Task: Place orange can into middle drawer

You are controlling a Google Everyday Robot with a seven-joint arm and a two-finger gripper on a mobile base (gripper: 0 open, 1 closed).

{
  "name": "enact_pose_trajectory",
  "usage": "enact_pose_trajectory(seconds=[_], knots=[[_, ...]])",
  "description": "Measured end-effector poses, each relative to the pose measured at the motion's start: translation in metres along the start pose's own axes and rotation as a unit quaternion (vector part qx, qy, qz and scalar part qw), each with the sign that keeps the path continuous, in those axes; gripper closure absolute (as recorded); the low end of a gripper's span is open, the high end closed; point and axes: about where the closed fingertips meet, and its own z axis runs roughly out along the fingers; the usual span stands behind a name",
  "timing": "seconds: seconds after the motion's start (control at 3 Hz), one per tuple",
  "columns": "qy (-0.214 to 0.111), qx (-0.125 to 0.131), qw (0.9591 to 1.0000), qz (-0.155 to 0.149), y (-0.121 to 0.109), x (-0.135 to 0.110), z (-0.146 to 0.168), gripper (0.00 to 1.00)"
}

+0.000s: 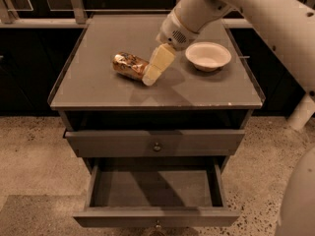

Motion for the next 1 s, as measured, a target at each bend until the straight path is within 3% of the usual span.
enact_pose_trajectory(seconds=[1.0], knots=[[-0.002,-0.026,0.9994,0.025,-0.017,-0.004,0.073,0.0]])
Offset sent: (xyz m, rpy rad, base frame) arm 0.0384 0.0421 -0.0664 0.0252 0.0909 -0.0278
